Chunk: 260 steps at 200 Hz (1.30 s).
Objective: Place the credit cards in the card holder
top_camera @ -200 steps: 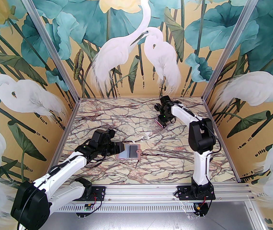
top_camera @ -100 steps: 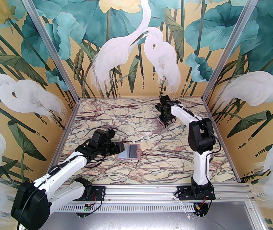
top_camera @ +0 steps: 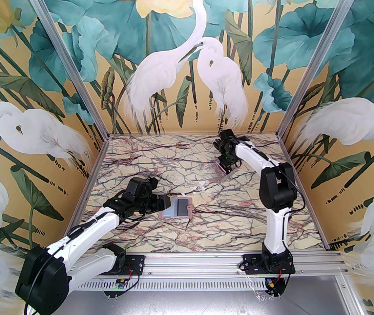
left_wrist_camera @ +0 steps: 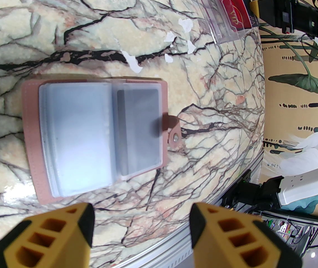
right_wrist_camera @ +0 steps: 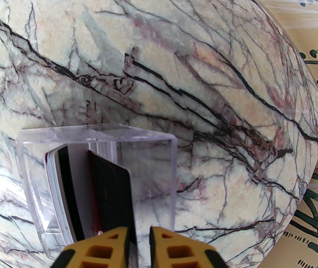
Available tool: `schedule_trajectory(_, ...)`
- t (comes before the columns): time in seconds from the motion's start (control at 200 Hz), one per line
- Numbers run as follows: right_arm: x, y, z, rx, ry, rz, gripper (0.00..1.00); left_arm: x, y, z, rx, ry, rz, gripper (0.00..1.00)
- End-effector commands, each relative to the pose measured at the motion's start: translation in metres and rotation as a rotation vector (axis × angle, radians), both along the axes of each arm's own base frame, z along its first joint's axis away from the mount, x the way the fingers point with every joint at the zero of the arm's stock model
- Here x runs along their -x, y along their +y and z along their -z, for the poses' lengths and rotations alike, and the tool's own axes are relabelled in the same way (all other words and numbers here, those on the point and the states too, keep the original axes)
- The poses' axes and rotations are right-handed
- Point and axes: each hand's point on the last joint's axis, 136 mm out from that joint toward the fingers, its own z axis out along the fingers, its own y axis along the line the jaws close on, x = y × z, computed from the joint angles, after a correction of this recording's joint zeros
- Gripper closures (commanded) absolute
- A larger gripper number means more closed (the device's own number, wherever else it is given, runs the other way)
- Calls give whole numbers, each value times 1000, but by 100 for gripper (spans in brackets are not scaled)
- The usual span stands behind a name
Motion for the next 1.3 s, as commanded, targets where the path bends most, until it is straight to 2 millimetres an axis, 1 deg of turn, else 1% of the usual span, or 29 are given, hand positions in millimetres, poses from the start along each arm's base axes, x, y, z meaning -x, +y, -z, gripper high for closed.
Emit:
schedule_trajectory(0.0,-5,-4,-22,-2,-47,18,83,0,0,2,1,10,4,38)
schedule_trajectory(0.22,-3,-2,-21,-8,-33,10,95,0,0,3,-2,13,5,38)
schedule_trajectory(0.36,-3,0,-22,-16,-33,5,100,0,0,3,-2,15,5,38)
schedule_trajectory(0.49,-3,1,-23,-27,-30,2,100,0,0,3,-3,15,5,38)
schedule_trajectory(0.655,1,7,-29,-72,-26,-1,100,0,1,4,-2,16,4,38)
schedule_trajectory(0.885,9,12,-51,-125,-44,14,100,-1,0,2,4,12,2,38)
schedule_trajectory(1.09,17,15,-76,-179,-84,32,100,-2,-1,-1,14,0,1,38)
schedule_trajectory(1.255,26,18,-97,-234,-121,37,100,-10,-7,-14,54,-45,5,38)
schedule_trajectory(1.295,29,19,-99,-253,-121,38,100,-12,-10,-19,72,-54,10,38)
